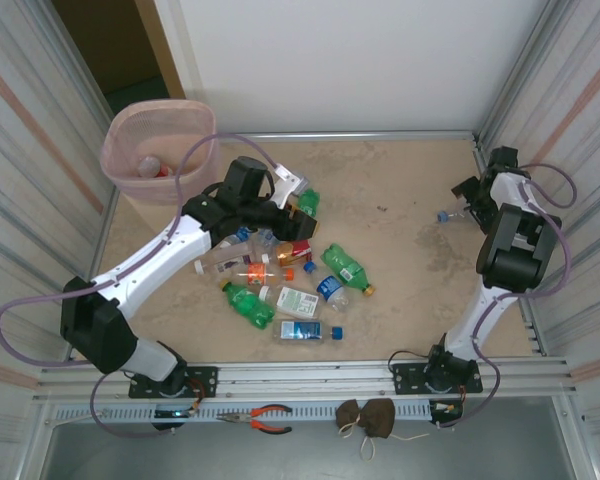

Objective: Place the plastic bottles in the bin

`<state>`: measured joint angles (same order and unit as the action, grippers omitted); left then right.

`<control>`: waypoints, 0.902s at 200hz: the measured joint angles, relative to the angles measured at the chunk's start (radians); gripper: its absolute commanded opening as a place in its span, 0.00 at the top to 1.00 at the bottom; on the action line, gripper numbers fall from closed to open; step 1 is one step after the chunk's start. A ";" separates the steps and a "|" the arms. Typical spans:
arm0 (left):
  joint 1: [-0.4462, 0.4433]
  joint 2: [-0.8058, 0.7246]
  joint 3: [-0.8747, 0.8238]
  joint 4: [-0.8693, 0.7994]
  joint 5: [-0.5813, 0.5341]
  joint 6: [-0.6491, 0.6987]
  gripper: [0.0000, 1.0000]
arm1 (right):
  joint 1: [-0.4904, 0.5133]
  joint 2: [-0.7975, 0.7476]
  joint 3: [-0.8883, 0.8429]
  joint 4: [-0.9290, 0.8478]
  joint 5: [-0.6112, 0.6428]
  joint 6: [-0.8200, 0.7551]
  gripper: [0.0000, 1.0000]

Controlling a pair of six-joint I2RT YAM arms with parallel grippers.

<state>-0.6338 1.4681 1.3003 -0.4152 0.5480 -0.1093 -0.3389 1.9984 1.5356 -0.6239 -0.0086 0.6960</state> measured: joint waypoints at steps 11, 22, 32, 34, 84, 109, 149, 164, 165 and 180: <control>0.000 0.005 0.000 0.001 0.003 0.000 0.42 | 0.000 0.033 0.044 0.008 -0.012 0.000 0.01; 0.000 0.008 0.000 0.001 0.003 -0.001 0.42 | 0.001 0.058 0.080 0.010 -0.016 0.002 0.01; 0.000 0.010 0.000 0.001 0.003 -0.003 0.42 | 0.001 0.074 0.105 0.010 -0.016 0.003 0.01; 0.000 0.010 0.000 0.001 0.003 -0.003 0.42 | 0.000 0.077 0.109 0.010 -0.016 0.004 0.01; 0.000 0.010 0.001 0.001 0.002 -0.016 0.42 | -0.033 0.152 0.163 0.003 -0.026 0.026 0.02; 0.000 0.011 0.001 0.001 0.002 -0.022 0.42 | -0.053 0.179 0.163 0.004 -0.053 0.031 0.09; 0.000 0.014 0.005 0.001 0.002 -0.027 0.42 | -0.069 0.193 0.152 0.039 -0.114 0.037 0.24; 0.000 0.014 0.005 0.001 0.002 -0.027 0.42 | -0.069 0.193 0.137 0.062 -0.127 0.038 0.30; 0.000 0.014 0.005 0.001 0.002 -0.027 0.42 | -0.069 0.193 0.136 0.063 -0.128 0.038 0.30; 0.000 0.014 0.005 0.001 0.002 -0.028 0.42 | -0.071 0.184 0.115 0.086 -0.137 0.045 0.32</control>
<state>-0.6338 1.4818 1.3052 -0.4145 0.5499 -0.1371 -0.4103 2.1826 1.6505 -0.5381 -0.1455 0.7414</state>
